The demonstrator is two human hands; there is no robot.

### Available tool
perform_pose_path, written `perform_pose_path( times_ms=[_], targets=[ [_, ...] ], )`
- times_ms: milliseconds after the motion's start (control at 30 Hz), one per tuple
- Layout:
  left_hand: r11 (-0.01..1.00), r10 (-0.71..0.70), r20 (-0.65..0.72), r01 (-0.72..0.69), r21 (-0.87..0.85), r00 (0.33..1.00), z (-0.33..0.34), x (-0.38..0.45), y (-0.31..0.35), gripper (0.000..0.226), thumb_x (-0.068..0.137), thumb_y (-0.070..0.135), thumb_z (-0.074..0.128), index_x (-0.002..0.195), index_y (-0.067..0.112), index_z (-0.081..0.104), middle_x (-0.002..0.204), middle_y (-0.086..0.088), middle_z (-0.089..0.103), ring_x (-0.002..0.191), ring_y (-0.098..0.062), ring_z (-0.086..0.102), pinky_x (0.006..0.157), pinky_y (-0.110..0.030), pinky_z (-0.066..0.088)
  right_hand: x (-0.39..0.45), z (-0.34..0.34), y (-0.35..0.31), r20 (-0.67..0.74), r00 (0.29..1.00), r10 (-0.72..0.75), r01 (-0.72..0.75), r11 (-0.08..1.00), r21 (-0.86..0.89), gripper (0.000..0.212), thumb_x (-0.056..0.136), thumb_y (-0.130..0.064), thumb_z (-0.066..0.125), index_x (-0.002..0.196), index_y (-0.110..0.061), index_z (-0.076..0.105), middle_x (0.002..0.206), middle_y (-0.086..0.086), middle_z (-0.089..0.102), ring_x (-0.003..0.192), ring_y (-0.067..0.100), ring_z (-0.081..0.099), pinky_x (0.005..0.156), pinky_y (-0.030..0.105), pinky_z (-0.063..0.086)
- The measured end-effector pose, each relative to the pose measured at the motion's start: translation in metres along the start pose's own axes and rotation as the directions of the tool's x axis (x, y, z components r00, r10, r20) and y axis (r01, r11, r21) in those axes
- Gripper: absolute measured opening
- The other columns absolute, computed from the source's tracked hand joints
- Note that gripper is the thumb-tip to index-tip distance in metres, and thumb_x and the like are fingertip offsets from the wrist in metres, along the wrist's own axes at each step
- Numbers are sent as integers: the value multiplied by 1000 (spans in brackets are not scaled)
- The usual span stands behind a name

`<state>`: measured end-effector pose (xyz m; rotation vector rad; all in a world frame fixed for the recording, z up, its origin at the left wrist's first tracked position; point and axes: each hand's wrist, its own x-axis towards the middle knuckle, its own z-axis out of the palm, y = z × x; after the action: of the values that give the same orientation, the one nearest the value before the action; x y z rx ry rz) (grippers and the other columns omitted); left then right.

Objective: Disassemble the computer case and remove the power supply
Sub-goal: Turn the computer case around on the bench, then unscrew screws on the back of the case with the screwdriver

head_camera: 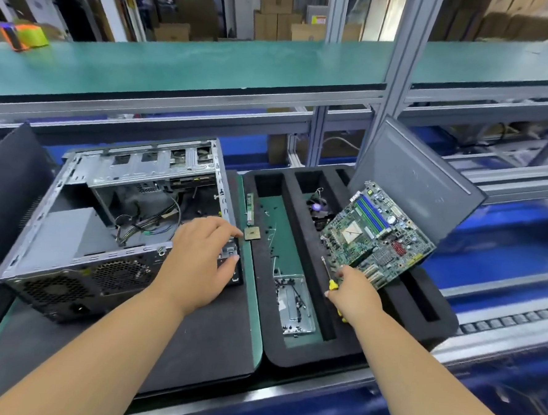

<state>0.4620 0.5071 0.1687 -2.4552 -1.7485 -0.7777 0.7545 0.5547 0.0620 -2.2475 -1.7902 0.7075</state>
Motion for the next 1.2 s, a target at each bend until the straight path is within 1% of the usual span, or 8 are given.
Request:
perform_pose_path(
  times_ms=[167,267,367,533,700,867,1067,1200],
  targets=[
    [999,-35,-10,35,19,999,-8,-7,-1,34,82,19,72,115,22,63,113,6,56,110,-22,50,97,-36,32,4,3,-1,46,999,27,-25,999,-30,32,86,-22,71,113,-16,54,107,7,64,87,27,61,66,29,42],
    [997,-64,-11,64,38,998,-16,-13,-7,35,82,20,72,116,20,62,115,5,57,111,-22,50,99,-35,30,2,-2,-13,-20,1000,18,-15,991,133,20,87,-20,64,102,-15,52,92,4,63,76,22,57,59,31,37],
    [993,-112,-21,112,35,994,-23,-20,-18,35,83,20,71,117,20,61,117,6,55,112,-21,48,100,-32,27,-6,-12,-47,-115,991,-72,106,942,319,11,91,-21,58,100,-21,52,87,-4,59,72,10,53,56,30,36],
    [983,-178,-2,178,41,984,-33,-27,-42,39,85,27,67,122,23,58,121,6,52,118,-19,44,102,-34,29,-27,-28,-119,-261,932,-250,342,843,416,7,95,-27,52,99,-32,52,87,-15,56,71,7,53,54,29,34],
    [973,-223,12,221,68,975,-47,-41,-76,44,87,35,65,128,25,53,127,7,51,122,-18,42,106,-34,29,-51,-21,-181,-243,899,-364,437,772,462,6,97,-27,51,99,-33,52,86,-11,55,65,9,49,55,31,37],
    [962,-267,100,259,87,958,-64,-54,-118,53,89,44,62,137,30,45,136,10,47,128,-16,40,107,-34,29,-71,1,-233,-184,901,-393,429,742,515,9,97,-25,49,97,-33,54,88,-8,58,65,12,50,55,29,38],
    [978,-142,197,107,178,970,-75,-46,-158,42,89,53,58,127,36,58,118,11,60,110,-17,55,90,-32,45,-90,23,-269,-178,917,-357,394,743,542,5,94,-30,54,94,-35,55,87,-9,60,71,9,55,56,25,40],
    [989,-26,276,-15,145,961,-72,-38,-167,29,92,49,54,115,35,66,99,11,60,96,-18,57,75,-31,45,-106,37,-275,-177,949,-262,315,745,588,15,83,-29,66,92,-37,56,86,-11,62,61,-1,55,47,10,39]
  ],
)
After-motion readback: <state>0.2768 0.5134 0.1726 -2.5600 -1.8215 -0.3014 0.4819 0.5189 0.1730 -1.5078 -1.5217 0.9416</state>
